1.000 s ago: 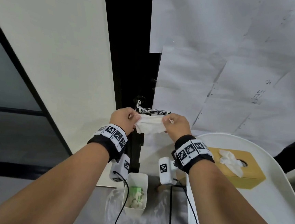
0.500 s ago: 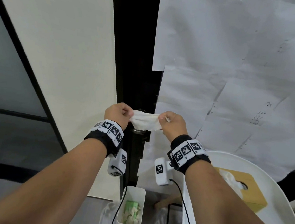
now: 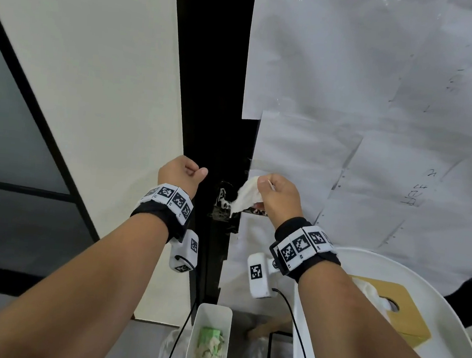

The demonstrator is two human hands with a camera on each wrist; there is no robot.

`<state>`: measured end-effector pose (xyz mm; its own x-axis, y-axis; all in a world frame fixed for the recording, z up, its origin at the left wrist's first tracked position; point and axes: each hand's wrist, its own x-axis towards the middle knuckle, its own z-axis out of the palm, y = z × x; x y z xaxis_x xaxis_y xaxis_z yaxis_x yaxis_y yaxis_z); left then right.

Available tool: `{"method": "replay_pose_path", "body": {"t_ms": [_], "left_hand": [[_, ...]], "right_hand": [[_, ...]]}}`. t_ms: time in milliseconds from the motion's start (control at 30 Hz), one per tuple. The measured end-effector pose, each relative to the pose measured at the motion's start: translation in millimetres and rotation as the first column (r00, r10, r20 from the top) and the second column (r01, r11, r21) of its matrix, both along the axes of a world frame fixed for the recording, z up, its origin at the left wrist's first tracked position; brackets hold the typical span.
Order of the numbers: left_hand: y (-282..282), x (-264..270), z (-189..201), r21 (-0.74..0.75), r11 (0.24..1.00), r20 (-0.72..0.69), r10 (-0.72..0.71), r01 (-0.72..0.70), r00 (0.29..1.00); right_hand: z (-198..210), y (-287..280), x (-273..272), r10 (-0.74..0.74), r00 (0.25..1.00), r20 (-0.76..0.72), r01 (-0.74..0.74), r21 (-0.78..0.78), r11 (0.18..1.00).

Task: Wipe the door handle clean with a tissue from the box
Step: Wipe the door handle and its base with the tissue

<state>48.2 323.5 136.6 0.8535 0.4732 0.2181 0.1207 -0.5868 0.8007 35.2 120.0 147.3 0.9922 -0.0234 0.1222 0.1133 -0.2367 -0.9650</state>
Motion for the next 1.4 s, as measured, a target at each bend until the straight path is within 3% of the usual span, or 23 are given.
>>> {"method": "replay_pose_path", "body": {"t_ms": [267, 500, 633, 767, 967, 1133, 1200, 1400], "left_hand": [[9.1, 16.3, 2.7, 0.081, 0.996, -0.026, 0.05, -0.048, 0.998], [13.5, 19.8, 0.7, 0.014, 0.995, 0.031, 0.1, -0.1, 0.995], [11.0, 20.4, -2.6, 0.106, 0.991, 0.059, 0.078, -0.084, 0.995], [9.0, 19.8, -1.9, 0.155, 0.985, 0.05, 0.062, -0.069, 0.997], [11.0, 20.9, -3.4, 0.176, 0.984, 0.058, 0.025, -0.035, 0.998], [11.2, 20.4, -6.4, 0.185, 0.982, 0.069, 0.027, -0.039, 0.997], [11.3, 20.5, -7.5, 0.19, 0.981, 0.068, 0.027, -0.04, 0.997], [12.0, 19.4, -7.8, 0.199, 0.98, 0.063, 0.019, -0.031, 0.998]], "right_hand": [[-2.5, -6.3, 2.6, -0.088, 0.996, -0.009, 0.088, -0.041, 0.995], [-1.6, -16.0, 4.9, -0.269, 0.962, 0.037, 0.271, -0.11, 0.956], [-2.6, -18.8, 4.8, -0.322, 0.945, 0.063, 0.328, -0.198, 0.924], [-12.3, -14.9, 9.9, -0.238, 0.968, 0.075, 0.247, -0.41, 0.878], [-48.2, -3.5, 21.4, -0.015, 0.999, 0.042, 0.041, -0.762, 0.647], [-61.3, 4.7, 17.6, 0.019, 0.977, 0.212, 0.179, -0.867, 0.465], [-64.3, 5.9, 18.7, 0.054, 0.981, 0.188, 0.145, -0.884, 0.445], [-65.1, 1.0, 27.6, 0.056, 0.988, 0.147, 0.096, -0.847, 0.523]]}}
